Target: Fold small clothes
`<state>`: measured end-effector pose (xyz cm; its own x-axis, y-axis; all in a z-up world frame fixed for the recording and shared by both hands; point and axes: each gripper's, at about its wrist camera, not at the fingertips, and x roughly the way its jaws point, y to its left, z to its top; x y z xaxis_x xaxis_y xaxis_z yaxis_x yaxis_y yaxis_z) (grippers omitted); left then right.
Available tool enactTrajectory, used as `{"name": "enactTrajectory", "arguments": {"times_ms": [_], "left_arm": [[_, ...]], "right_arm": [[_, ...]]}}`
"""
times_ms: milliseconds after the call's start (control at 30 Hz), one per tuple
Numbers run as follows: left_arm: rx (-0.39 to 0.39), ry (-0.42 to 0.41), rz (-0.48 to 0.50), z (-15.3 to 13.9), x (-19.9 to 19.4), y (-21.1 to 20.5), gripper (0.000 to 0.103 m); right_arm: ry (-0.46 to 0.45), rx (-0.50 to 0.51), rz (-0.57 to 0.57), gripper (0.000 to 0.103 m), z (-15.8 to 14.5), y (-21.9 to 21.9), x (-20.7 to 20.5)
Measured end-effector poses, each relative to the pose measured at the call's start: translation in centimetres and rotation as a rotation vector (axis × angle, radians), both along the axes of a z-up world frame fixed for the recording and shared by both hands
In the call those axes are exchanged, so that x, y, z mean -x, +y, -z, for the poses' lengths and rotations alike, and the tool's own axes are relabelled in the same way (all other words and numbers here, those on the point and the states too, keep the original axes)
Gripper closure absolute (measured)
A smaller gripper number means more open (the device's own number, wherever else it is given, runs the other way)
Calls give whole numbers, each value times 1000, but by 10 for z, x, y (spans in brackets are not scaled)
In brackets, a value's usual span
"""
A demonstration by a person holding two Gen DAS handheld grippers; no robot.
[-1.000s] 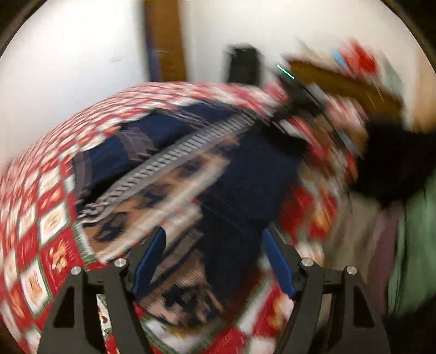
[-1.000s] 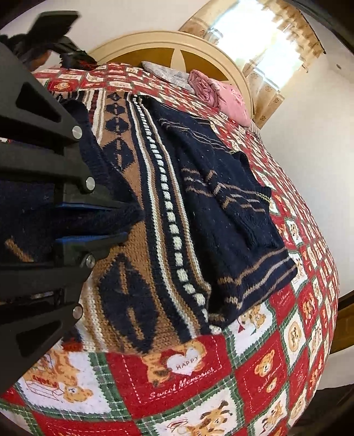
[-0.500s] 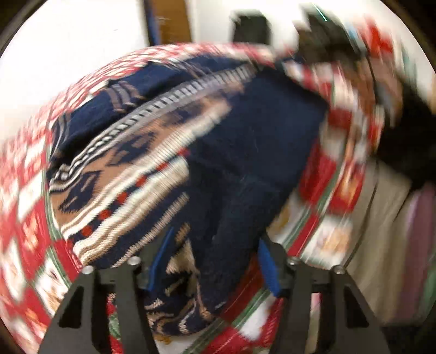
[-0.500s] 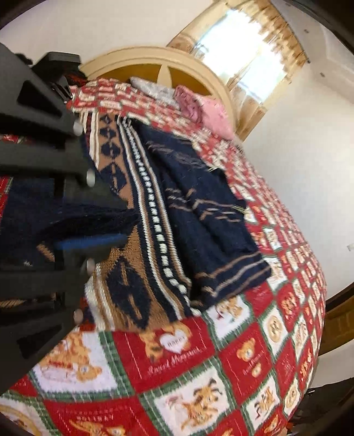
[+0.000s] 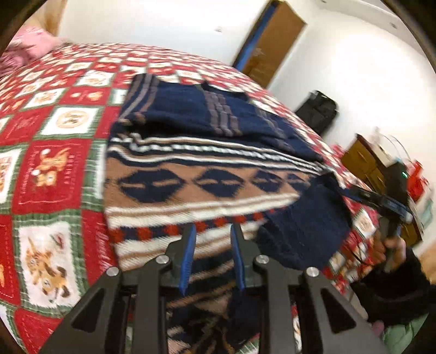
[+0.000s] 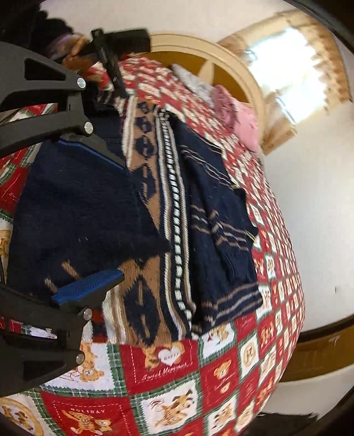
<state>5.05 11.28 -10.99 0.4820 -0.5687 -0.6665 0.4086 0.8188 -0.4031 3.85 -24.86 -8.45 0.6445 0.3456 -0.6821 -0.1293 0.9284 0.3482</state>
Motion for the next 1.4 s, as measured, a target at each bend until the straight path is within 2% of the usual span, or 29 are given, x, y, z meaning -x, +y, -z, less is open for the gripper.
{"name": "enactTrajectory", "arguments": {"times_ms": [33, 67, 100, 133, 167, 200, 267, 367, 400, 433, 500, 600, 633, 667, 733, 767, 800, 1000, 1067, 1200, 1333, 1367, 1400], "left_arm": [[16, -20, 38, -5, 8, -1, 74], [30, -34, 74, -10, 16, 0, 66], [37, -55, 122, -17, 26, -2, 51], [30, -83, 163, -23, 37, -5, 42], [16, -109, 195, -28, 44, -6, 28], [-21, -155, 253, -34, 57, -11, 20], [-110, -212, 346, -37, 74, -22, 19], [-322, -274, 451, -28, 98, -43, 19], [-421, -301, 477, -20, 105, -53, 19], [-483, -309, 493, -12, 107, -59, 19], [-587, -297, 531, 7, 108, -69, 19], [-666, -280, 498, 24, 97, -75, 22], [-658, -271, 477, 25, 91, -75, 25], [-630, -257, 453, 24, 85, -75, 32], [-506, -202, 394, 15, 67, -67, 52], [-442, -169, 368, 11, 59, -63, 72], [-374, -135, 332, 7, 50, -55, 79], [-151, -45, 185, 3, 29, -23, 84], [-135, -28, 126, 5, 26, -17, 85], [-23, 64, 36, 18, 15, -9, 85], [-125, 25, 52, 17, 25, -21, 77], [-142, 21, 51, 17, 26, -25, 70], [-164, 19, 38, 17, 25, -28, 56]], "right_arm": [[4, 23, -6, 29, 3, 2, 1], [16, 46, -9, 29, 7, 6, -1], [25, 52, -9, 29, 11, 6, -1], [46, 56, -11, 29, 17, 8, -3], [56, 60, -11, 29, 21, 8, -5], [65, 74, -14, 29, 26, 10, -6], [50, 124, -23, 29, 28, 16, -3], [45, 197, -35, 29, 29, 24, -1], [46, 201, -34, 29, 29, 25, -2], [49, 199, -30, 29, 29, 24, -3], [53, 185, -24, 29, 29, 22, -3], [58, 156, -18, 29, 29, 17, -3], [59, 154, -17, 29, 28, 16, -3], [58, 154, -16, 32, 28, 16, -3], [46, 157, -2, 41, 24, 15, -1], [35, 150, 6, 41, 21, 12, 0], [24, 138, 12, 41, 19, 9, 2], [-15, 116, 24, 41, 8, 3, 10], [-1, 111, 21, 41, 10, 3, 10], [29, 107, 14, 41, 14, 6, 7], [58, 125, 33, 41, 16, 7, 0], [61, 122, 40, 40, 17, 6, -1], [67, 112, 43, 40, 17, 5, -2]]}}
